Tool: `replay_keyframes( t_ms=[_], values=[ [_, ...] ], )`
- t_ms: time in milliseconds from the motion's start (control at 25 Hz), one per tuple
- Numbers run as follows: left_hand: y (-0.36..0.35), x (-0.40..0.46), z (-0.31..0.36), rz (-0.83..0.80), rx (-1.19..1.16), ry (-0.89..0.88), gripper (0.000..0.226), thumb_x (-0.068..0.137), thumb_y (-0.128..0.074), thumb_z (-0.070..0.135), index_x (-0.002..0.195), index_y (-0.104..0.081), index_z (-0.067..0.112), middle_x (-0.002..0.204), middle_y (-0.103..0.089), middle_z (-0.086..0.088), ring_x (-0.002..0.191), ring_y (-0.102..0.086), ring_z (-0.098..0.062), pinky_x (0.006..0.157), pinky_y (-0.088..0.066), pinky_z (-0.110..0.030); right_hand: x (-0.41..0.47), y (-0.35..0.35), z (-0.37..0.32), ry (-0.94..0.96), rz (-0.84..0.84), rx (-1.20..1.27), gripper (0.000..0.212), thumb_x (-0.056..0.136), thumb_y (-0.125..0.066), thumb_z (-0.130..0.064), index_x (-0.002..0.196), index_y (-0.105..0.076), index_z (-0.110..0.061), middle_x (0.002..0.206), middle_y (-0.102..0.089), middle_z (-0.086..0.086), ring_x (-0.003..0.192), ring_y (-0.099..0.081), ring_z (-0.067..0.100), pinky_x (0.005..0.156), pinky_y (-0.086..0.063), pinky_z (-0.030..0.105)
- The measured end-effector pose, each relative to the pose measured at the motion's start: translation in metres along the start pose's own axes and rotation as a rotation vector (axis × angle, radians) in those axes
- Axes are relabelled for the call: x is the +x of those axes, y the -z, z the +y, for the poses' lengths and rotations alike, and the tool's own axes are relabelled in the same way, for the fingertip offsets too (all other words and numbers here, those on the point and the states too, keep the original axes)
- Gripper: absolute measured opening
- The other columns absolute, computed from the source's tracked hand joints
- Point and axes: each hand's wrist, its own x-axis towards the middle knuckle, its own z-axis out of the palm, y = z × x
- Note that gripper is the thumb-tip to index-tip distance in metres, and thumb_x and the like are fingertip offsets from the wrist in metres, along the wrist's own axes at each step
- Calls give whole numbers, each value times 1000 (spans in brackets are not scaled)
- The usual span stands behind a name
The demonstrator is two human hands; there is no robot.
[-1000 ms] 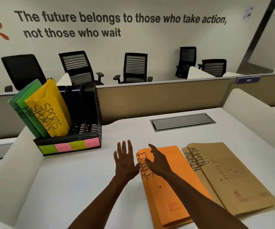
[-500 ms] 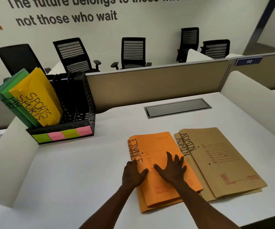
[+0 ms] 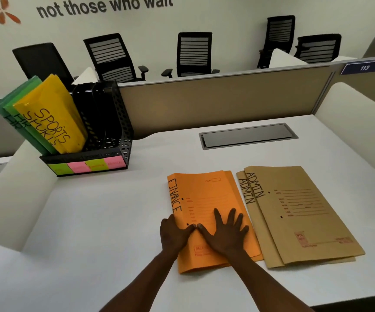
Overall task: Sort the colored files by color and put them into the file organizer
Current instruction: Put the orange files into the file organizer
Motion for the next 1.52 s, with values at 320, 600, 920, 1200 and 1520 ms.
replay_keyframes(
  t_ms=[320,600,920,1200,1520],
  values=[
    [-5,-23,-1,145,-13,-84,61,81,-73,45,131,-54,17,124,-66,-5,110,-63,-27,92,-52,-40,-9,0,3,122,-33,-43,92,78,-16,-89,155,-5,-40,164,7,17,149,5,45,115,-6,65],
    [5,-24,-6,100,-89,-148,54,83,-72,40,129,-56,15,125,-66,-3,110,-65,-23,91,-50,-31,-26,-11,-25,276,-55,-50,66,96,-17,-68,155,-1,-45,165,-4,11,151,-5,38,115,-14,61],
    [46,-2,-28,-29,-241,-153,60,85,-70,44,137,-52,20,127,-64,-2,111,-64,-23,91,-52,-37,-24,10,-80,343,43,344,54,101,-46,-36,153,-30,-29,154,-38,2,140,-35,23,113,-35,42],
    [98,14,-54,-159,-372,-198,50,91,-63,43,136,-52,25,123,-64,1,109,-63,-19,89,-57,-38,8,46,-163,431,15,280,62,100,-50,-36,155,-25,-24,161,-25,10,148,-26,27,117,-31,41],
    [152,33,-78,-188,-463,-302,33,91,-62,46,119,-48,56,114,-62,23,97,-68,-7,81,-59,-26,47,84,-259,367,11,177,95,91,-60,-53,159,1,-25,165,-7,15,150,-21,33,115,-30,43]
  ],
)
